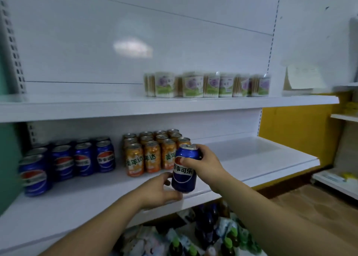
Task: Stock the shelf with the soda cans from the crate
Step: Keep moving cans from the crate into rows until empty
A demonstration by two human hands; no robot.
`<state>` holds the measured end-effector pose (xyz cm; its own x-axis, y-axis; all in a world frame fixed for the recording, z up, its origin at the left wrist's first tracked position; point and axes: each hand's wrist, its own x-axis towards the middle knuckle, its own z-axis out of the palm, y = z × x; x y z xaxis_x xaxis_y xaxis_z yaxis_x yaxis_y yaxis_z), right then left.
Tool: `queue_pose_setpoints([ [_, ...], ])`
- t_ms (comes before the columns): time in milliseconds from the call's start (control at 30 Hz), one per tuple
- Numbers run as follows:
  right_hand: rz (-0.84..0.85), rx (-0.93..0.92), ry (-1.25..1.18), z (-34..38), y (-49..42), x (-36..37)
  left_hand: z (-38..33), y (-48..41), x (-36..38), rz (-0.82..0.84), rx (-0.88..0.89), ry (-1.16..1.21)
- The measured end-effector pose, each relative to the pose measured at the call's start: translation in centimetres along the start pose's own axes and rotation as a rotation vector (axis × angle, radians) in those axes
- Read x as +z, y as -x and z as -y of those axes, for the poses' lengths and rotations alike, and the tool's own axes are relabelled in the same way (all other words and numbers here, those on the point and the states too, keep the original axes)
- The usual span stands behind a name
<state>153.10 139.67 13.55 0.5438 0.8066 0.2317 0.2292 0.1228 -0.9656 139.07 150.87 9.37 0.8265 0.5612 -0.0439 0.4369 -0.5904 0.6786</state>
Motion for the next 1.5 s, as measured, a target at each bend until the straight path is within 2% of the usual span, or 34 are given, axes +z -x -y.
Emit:
queue_pose_setpoints([
  [233,0.196,0.025,0.108,-1.4,-1.3,9.1,10.6,6.2,-6.4,-0.06,-0.347,-0.385],
  [367,0.275,0.03,0.107,-1.7,-1.6,13.7,16.6,10.5,-9.6,-0.131,-0.514,-0.467],
  [467,0.324,0.026,0.103,-2.4,-2.1,16.5,19.3,11.7,-11.1,-0.197,-0.577,-0.462],
  [733,0.406,-0.019,0.112,-3.7,-5.4,23.8,21.3,11.1,-11.3,-0.281,-0.554,-0.452],
  [1000,0.409,-0.079,0.153,-4.1,-8.3,31.4,21.5,11.1,-11.5,-0.329,-0.537,-0.423],
  [1500,0.458,-0.159,0.254,-4.0,-10.2,35.9,21.4,11.2,-11.2,-0.336,-0.538,-0.429],
])
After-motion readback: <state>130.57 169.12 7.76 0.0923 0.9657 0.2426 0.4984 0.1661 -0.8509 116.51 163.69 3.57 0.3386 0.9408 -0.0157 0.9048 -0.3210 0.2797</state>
